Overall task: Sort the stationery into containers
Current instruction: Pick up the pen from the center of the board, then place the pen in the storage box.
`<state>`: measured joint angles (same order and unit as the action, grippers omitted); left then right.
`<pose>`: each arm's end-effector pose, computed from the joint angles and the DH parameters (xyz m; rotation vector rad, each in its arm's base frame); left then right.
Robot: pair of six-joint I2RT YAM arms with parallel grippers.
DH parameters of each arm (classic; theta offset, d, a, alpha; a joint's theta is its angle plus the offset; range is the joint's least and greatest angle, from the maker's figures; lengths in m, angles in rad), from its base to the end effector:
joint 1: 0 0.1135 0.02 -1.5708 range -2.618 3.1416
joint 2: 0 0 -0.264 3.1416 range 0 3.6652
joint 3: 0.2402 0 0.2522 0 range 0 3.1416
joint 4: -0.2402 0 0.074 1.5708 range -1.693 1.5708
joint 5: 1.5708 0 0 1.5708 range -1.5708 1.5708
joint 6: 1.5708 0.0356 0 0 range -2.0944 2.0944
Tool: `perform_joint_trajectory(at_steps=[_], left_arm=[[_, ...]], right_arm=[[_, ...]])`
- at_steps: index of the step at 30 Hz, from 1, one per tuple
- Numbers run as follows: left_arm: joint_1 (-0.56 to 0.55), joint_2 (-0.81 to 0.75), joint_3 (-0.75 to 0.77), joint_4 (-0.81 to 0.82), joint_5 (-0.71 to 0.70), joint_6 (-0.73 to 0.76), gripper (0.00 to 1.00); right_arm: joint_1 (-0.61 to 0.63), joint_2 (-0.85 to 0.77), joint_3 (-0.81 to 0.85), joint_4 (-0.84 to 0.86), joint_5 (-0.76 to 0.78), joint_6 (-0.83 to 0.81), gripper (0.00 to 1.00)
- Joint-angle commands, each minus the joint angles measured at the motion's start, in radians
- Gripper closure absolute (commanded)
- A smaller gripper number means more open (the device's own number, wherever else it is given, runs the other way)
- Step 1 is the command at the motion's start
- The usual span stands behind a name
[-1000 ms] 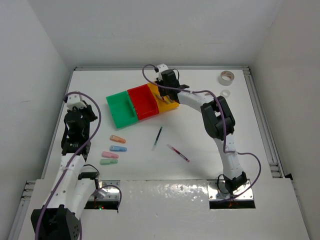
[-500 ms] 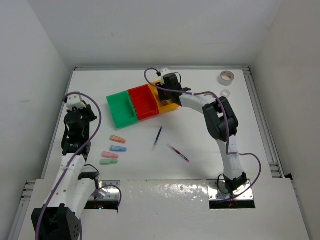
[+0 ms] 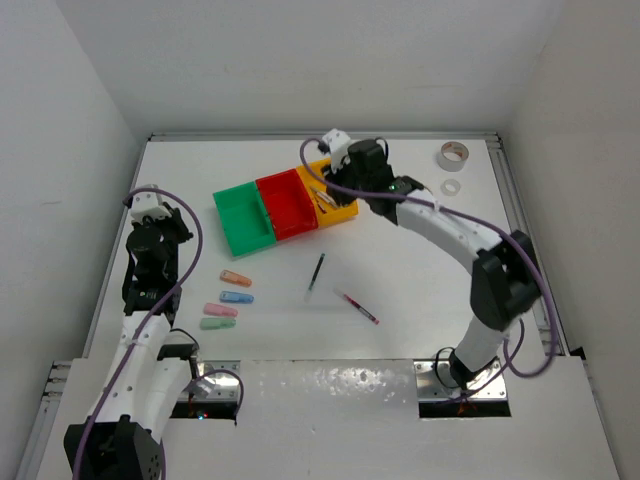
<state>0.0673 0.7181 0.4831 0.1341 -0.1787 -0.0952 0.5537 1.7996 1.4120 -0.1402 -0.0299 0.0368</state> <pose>0.1810 0.0185 0.2775 -0.2697 1.6498 0.1283 0.3601 0.2239 0.2784 -0.5599 2.0468 0.3851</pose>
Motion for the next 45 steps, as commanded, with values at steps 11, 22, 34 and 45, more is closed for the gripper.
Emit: perform_joint_trajectory(at_steps=[11, 22, 34, 45], left_arm=[[0.014, -0.034, -0.049, 0.084, 0.064, -0.020, 0.86], [0.014, -0.052, -0.060, 0.041, 0.021, 0.025, 0.86], [0.014, -0.034, -0.063, 0.044, 0.022, 0.012, 0.85], [0.042, -0.023, -0.034, 0.001, 0.002, 0.020, 0.85]], right_arm=[[0.302, -0.186, -0.495, -0.276, 0.139, 0.073, 0.30], [0.359, -0.138, -0.662, -0.208, 0.188, 0.199, 0.71], [0.240, -0.310, -0.291, -0.253, 0.174, 0.103, 1.00], [0.019, 0.214, 0.395, -0.079, 0.258, 0.041, 1.00]])
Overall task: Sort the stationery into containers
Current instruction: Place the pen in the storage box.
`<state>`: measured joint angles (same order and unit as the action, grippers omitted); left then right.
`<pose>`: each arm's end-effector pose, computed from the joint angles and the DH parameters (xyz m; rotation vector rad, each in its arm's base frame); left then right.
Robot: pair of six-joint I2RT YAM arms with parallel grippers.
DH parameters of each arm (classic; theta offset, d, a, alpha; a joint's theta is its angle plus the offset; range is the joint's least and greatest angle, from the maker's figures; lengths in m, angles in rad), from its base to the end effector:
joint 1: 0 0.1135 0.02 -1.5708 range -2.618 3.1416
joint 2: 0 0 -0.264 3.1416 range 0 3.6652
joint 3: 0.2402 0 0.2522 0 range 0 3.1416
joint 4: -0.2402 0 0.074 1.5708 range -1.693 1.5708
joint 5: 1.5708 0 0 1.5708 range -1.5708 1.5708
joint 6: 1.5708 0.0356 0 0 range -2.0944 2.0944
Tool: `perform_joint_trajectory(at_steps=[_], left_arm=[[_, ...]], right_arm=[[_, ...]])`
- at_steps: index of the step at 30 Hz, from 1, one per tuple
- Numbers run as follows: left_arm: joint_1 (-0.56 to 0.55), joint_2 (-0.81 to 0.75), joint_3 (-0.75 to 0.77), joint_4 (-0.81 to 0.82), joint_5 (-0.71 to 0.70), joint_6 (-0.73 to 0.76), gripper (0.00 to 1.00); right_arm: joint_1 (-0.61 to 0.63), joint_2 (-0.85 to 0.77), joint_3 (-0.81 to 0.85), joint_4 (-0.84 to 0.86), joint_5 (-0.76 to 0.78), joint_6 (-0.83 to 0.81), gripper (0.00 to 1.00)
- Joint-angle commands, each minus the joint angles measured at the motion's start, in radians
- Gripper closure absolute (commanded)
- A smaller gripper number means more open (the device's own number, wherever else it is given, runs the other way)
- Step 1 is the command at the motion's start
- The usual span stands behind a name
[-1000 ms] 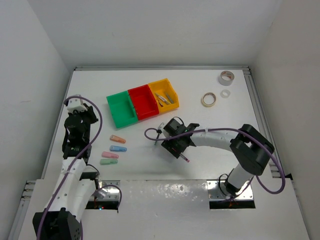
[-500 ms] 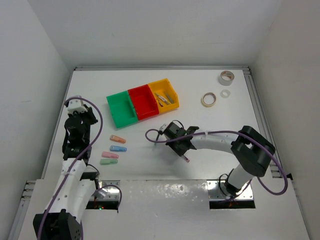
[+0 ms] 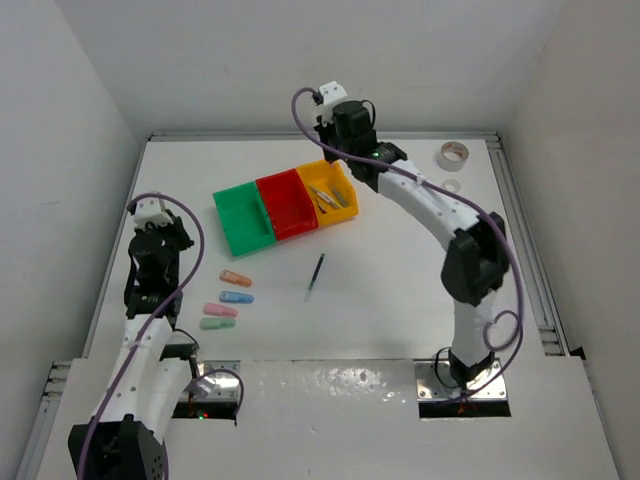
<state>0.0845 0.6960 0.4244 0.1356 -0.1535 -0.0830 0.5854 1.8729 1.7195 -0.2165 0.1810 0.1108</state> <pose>0.1766 0.0204 0.2600 -0.2563 1.6876 0.1321 0.3798 0.2441 0.3480 -0.3391 1.9154 0.2879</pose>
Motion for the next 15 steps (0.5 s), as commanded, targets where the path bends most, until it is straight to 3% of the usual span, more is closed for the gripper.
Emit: perform_joint_trajectory(at_steps=[1, 8, 15], left_arm=[[0.026, -0.003, 0.027, -0.005, -0.027, 0.006, 0.85], [0.057, 0.023, 0.028, -0.018, -0.038, 0.014, 0.85], [0.083, 0.046, 0.033, -0.001, -0.037, 0.019, 0.85]], right_arm=[[-0.021, 0.175, 0.112, 0.003, 0.051, -0.030, 1.00], [-0.048, 0.305, 0.068, 0.164, 0.003, 0.019, 1.00], [-0.070, 0.405, 0.097, 0.140, -0.021, 0.029, 1.00]])
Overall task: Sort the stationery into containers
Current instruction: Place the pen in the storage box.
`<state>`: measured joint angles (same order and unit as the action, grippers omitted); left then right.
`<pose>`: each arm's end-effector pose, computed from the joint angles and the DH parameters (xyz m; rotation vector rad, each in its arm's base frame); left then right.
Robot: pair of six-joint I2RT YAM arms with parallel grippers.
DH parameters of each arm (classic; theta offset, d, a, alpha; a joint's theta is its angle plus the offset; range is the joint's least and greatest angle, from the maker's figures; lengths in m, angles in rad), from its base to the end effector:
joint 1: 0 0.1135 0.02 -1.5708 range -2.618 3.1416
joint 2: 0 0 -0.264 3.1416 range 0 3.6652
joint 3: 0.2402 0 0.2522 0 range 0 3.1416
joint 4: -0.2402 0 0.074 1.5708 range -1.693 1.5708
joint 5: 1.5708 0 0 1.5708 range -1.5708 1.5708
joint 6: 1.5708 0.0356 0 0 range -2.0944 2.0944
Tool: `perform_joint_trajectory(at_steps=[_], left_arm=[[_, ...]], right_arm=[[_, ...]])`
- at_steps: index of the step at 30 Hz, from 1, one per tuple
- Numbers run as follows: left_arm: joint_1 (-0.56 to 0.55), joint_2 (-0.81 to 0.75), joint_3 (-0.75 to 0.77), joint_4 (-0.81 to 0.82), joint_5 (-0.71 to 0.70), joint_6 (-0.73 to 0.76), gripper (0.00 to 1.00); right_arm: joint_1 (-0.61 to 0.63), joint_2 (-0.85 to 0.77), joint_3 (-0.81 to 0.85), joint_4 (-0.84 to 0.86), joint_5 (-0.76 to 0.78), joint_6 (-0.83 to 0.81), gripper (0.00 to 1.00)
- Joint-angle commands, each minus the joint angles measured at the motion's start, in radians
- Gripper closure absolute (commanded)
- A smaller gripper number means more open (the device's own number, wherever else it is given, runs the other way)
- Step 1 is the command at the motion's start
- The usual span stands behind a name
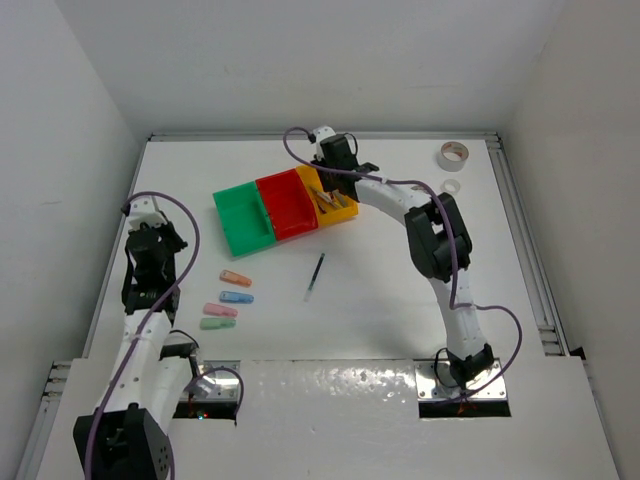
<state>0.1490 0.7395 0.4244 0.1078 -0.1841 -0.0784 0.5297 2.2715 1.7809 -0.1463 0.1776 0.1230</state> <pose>0.1801 0.0336 0.2501 -0.3334 1.7480 0.2145 0.4538 0.2584 0.1880 -0.3474 2.1737 0.1699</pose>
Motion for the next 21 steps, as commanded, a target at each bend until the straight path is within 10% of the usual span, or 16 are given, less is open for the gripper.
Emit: perform_joint_trajectory(at_steps=[1, 8, 14, 21], left_arm=[[0.018, 0.004, 0.031, 0.029, -0.008, 0.017, 0.85], [0.023, 0.014, 0.031, 0.039, -0.008, 0.022, 0.85], [0.023, 0.014, 0.033, 0.041, 0.001, 0.022, 0.85], [0.026, 0.006, 0.047, 0.046, 0.002, 0.022, 0.85]], right_arm=[[-0.016, 0.010, 0.031, 0.068, -0.018, 0.024, 1.00], [-0.017, -0.003, -0.015, 0.057, -0.026, 0.041, 0.96], [-0.010, -0.087, -0.009, 0.040, -0.061, -0.002, 0.47], [0.062, -0.374, -0.142, -0.074, 0.181, 0.343, 0.48]])
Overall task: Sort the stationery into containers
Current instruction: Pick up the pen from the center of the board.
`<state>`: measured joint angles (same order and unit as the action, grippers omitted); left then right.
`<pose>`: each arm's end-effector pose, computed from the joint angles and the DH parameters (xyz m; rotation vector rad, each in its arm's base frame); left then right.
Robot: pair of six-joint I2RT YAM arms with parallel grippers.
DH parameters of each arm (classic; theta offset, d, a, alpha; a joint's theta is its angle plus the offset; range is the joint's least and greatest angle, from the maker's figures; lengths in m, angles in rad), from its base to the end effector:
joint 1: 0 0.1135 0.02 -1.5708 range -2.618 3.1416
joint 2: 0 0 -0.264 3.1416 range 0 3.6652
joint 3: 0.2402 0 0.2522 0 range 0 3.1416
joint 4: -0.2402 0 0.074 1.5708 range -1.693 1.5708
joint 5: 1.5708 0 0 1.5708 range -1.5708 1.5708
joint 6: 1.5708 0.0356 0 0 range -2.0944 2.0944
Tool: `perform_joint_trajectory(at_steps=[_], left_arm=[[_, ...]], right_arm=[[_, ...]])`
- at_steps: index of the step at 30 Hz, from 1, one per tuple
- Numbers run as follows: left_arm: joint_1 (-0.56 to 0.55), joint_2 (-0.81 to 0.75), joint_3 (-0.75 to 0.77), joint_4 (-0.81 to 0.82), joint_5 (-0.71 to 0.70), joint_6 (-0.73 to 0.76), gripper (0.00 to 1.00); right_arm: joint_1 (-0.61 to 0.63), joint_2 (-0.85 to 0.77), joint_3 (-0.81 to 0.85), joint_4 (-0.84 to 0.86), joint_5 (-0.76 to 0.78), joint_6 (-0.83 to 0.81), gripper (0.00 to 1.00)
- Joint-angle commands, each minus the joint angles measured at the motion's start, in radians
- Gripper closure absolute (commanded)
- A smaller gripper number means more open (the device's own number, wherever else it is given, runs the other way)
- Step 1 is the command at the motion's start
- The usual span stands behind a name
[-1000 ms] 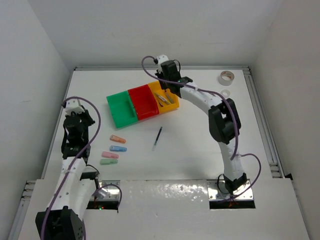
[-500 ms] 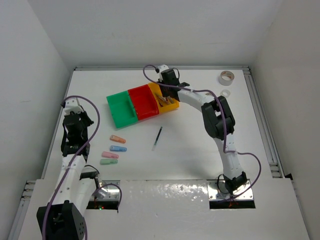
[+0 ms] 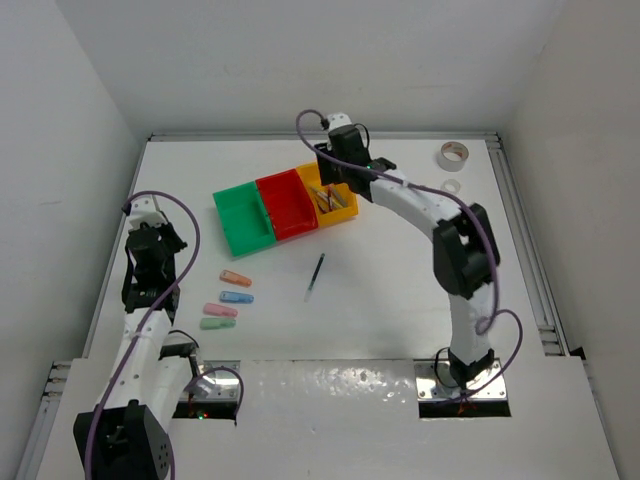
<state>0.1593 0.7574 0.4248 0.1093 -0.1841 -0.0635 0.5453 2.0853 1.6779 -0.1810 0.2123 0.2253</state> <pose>0.1822 0.0359 0.2475 -0.3303 1.7656 0.2337 0.4221 0.2473 0.2410 -0.2214 2.1409 0.2198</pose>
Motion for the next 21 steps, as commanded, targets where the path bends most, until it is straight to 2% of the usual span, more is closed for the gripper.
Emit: perform_joint_trajectory(at_steps=[1, 2, 4, 5, 7, 10, 12, 17, 20, 21], left_arm=[[0.013, -0.016, 0.048, 0.046, -0.002, 0.007, 0.85], [0.013, -0.021, 0.046, 0.050, -0.005, 0.007, 0.85], [0.013, -0.018, 0.043, 0.055, 0.001, -0.002, 0.85], [0.008, -0.015, 0.045, 0.055, 0.008, -0.005, 0.85], [0.005, 0.006, 0.054, 0.044, 0.037, -0.018, 0.85], [-0.020, 0.014, 0.080, 0.030, 0.037, -0.018, 0.85], [-0.033, 0.007, 0.075, 0.030, 0.026, -0.013, 0.85], [-0.066, -0.026, 0.042, 0.018, -0.009, -0.004, 0.84], [-0.078, -0.049, 0.026, 0.007, -0.034, 0.001, 0.85], [-0.078, -0.070, 0.023, 0.009, -0.034, 0.002, 0.85]], right_arm=[[0.063, -0.273, -0.090, -0.063, 0.177, 0.326, 0.50], [0.109, -0.315, -0.224, -0.067, 0.199, 0.395, 0.50], [0.163, -0.396, -0.353, -0.049, 0.214, 0.574, 0.47], [0.213, -0.402, -0.429, -0.057, 0.237, 0.624, 0.37], [0.241, -0.381, -0.434, -0.112, 0.265, 0.771, 0.30], [0.278, -0.283, -0.324, -0.274, 0.271, 0.830, 0.27], [0.300, -0.223, -0.256, -0.348, 0.266, 0.847, 0.26], [0.343, -0.151, -0.277, -0.356, 0.217, 0.901, 0.29], [0.343, -0.128, -0.326, -0.332, 0.190, 0.927, 0.34], [0.344, -0.125, -0.345, -0.307, 0.181, 0.912, 0.39]])
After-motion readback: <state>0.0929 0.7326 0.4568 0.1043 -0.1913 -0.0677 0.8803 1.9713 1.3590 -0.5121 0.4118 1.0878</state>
